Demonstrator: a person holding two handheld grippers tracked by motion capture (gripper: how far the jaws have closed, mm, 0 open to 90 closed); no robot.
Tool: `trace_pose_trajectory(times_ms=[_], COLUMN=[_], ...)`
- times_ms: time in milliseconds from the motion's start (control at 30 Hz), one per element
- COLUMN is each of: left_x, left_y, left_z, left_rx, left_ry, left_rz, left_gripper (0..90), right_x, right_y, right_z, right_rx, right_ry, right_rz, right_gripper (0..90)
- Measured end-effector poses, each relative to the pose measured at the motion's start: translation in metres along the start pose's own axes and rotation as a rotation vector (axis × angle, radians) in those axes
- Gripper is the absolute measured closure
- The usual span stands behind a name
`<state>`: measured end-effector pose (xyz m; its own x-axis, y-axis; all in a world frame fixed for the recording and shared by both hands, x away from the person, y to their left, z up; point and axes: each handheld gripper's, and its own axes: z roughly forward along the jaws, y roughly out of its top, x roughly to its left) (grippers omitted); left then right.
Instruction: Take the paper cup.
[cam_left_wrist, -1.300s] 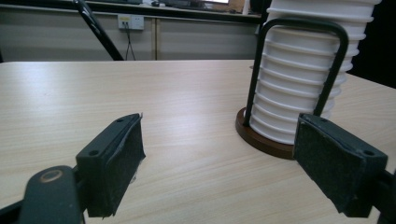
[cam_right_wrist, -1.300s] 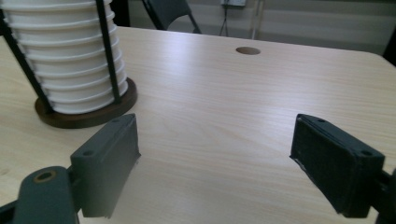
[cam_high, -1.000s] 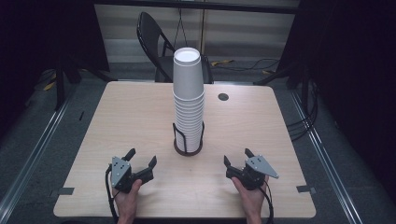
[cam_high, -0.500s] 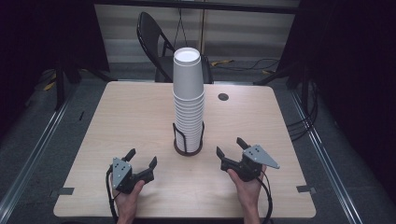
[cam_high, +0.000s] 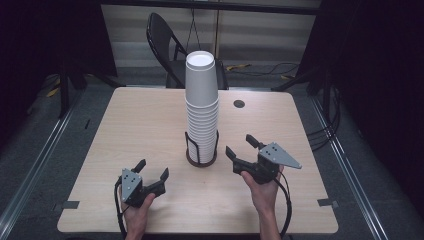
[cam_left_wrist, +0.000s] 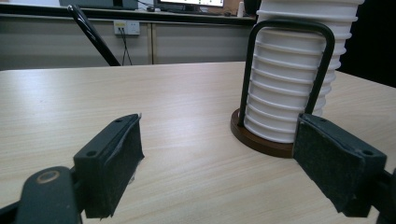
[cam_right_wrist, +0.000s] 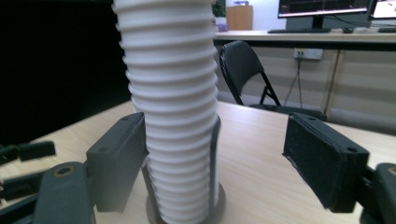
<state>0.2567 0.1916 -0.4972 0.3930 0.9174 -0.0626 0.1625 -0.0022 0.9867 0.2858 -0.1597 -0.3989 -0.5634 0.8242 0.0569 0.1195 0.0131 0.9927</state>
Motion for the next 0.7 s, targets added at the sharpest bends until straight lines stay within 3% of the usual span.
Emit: trace_pose_trajectory(times_ms=[233,700], left_x=[0.000,0.000], left_y=[0.000,0.000], left_z=[0.000,0.000], left_rx=[0.000,-0.002], left_ry=[0.001,0.000], left_rz=[-0.009,-0.007], left_gripper=[15.9,15.9], right_x=[0.002,0.004], right_y=[0.024,0.052], right_z=[0.007,0.014], right_rx=[-0.015,-0.036], right_ry=[0.048,0.088], right_rz=[-0.009,-0.028], right_gripper=[16.8,14.0])
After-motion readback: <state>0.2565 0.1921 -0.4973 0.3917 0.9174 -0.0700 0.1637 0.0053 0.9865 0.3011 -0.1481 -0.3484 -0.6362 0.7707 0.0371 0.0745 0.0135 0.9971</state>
